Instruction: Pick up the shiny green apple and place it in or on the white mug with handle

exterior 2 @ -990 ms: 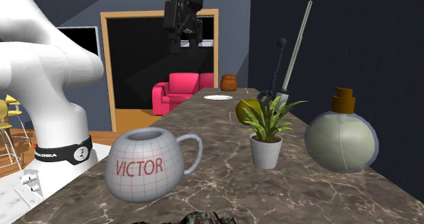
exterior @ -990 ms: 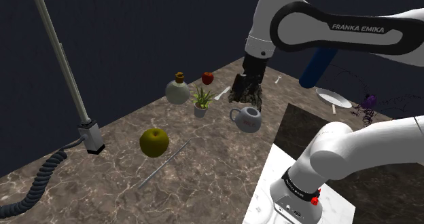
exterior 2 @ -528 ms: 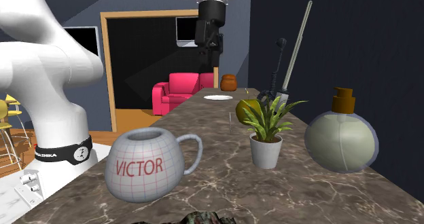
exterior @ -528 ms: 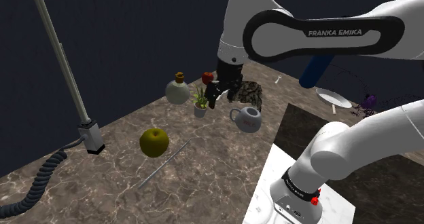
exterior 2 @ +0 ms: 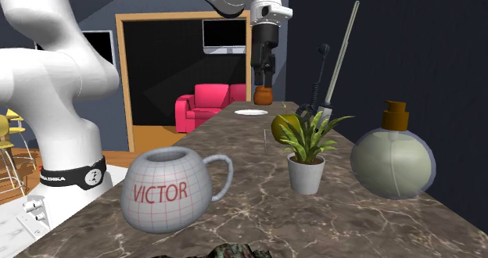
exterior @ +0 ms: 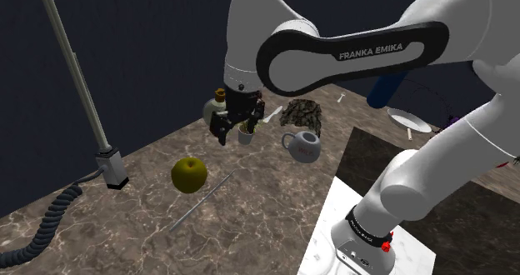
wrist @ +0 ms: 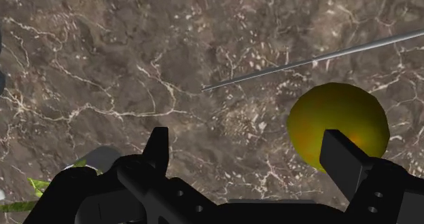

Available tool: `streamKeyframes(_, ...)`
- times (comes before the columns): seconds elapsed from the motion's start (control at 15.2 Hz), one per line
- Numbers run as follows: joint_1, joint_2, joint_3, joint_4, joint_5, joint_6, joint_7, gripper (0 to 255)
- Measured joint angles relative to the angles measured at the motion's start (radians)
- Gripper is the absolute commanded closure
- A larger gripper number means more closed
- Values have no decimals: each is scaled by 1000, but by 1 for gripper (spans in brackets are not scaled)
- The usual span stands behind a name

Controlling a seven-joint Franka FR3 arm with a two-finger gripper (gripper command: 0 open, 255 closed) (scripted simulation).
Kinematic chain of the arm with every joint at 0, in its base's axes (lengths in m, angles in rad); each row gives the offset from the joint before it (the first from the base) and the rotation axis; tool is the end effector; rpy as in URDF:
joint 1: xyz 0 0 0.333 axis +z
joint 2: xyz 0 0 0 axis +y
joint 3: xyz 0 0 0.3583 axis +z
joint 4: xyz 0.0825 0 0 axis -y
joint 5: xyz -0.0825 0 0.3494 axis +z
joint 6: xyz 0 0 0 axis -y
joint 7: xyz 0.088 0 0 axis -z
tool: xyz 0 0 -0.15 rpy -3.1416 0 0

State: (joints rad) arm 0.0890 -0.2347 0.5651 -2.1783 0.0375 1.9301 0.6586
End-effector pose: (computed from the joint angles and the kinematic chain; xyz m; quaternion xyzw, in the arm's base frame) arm 0.3420 0.2840 0.4818 0.9986 -0.0170 0.0082 0.0503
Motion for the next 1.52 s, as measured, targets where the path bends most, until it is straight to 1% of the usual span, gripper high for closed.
streamKeyframes(0.26, 6, 165, 79, 122, -111, 15, 158, 0)
streamKeyframes(0.33, 14, 222, 97, 168, -151, 11, 205, 0)
streamKeyframes(0.46, 33, 309, 114, 227, -221, 11, 279, 0)
streamKeyframes(0.53, 51, 358, 121, 271, -259, -1, 320, 0)
streamKeyframes(0.66, 77, 425, 121, 319, -311, -4, 371, 0)
streamKeyframes(0.79, 84, 447, 118, 319, -329, 10, 388, 0)
streamKeyframes(1.12, 82, 468, 109, 280, -351, 65, 400, 0)
streamKeyframes(1.52, 84, 473, 108, 274, -355, 74, 404, 0)
